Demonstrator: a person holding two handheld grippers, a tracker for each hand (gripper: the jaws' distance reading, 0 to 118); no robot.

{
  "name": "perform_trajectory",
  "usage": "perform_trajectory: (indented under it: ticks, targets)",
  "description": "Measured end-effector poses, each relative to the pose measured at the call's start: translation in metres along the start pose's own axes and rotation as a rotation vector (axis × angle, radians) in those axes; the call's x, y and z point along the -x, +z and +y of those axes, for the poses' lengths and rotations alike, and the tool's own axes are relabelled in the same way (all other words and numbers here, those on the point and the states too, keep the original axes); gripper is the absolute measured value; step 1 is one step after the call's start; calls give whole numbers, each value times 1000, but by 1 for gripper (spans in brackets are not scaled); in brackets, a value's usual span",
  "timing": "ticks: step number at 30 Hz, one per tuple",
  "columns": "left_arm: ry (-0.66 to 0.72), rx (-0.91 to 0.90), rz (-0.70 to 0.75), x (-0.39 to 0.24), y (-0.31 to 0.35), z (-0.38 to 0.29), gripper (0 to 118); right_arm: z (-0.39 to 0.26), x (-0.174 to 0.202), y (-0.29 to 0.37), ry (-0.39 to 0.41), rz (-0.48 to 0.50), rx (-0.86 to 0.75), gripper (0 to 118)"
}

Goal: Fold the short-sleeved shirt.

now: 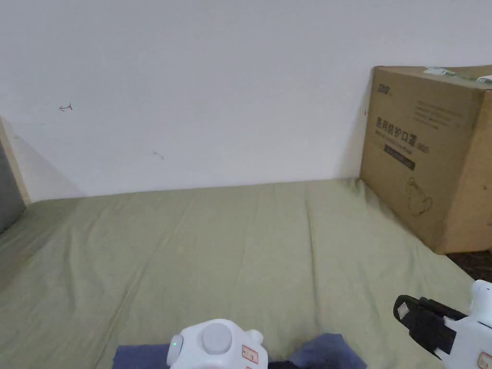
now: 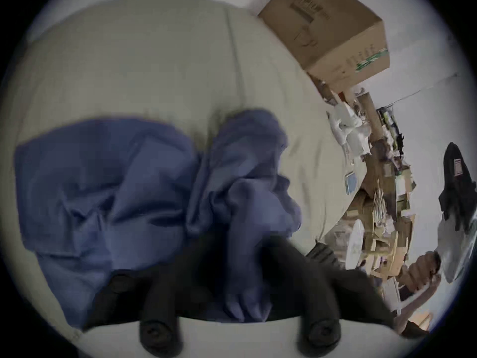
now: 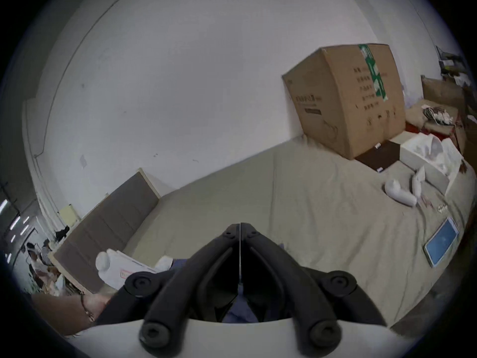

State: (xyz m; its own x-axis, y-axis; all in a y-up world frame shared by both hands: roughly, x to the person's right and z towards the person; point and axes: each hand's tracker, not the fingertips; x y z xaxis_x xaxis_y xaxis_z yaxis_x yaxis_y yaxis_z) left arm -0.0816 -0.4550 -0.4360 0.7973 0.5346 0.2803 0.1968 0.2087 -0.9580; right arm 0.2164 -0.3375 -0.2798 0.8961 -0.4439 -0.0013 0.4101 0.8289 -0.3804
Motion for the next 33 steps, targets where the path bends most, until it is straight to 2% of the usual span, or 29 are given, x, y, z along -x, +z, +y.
perform_trajectory:
  ticks: [1,2,3,8,12,15,16,17,19,20,21,24,26,29,31,33]
  targets:
    - [1,-41,6,2,12,-2,108,0,0,0,-4,-2,2,0]
    - [4,-75,-19,2,21,0,118,1,0,0,-5,-3,1,0]
    - [5,-94,-24,3,34,0,111,2,2,0,-6,-4,-4,0]
    - [-61,-485,33,5,140,-13,111,15,19,7,36,-18,-55,0]
    - [-168,-901,274,6,208,-61,111,20,37,9,121,-36,-110,0]
    - [-208,-1110,350,12,229,-100,110,17,50,8,154,-53,-139,0]
    - [-207,-1141,379,16,233,-109,105,16,54,7,158,-52,-145,0]
    - [-186,-1155,439,16,233,-117,95,14,57,6,160,-49,-148,0]
    - [-133,-1173,578,17,231,-132,39,12,64,4,168,-38,-150,0]
    - [-140,-1170,515,25,234,-136,6,10,67,2,174,-33,-147,0]
    - [-126,-1167,464,28,235,-140,0,9,69,1,179,-28,-143,0]
    - [-60,-1166,481,40,233,-145,0,6,74,-5,203,-10,-121,0]
    - [-16,-1086,484,51,237,-129,0,5,75,-10,220,-9,-103,0]
    - [28,-843,442,85,234,-79,0,4,73,-18,231,-11,-82,0]
    - [92,-588,371,122,217,-30,0,2,70,-26,234,-14,-60,0]
    - [126,-456,386,153,195,2,0,0,66,-33,239,-23,-30,0]
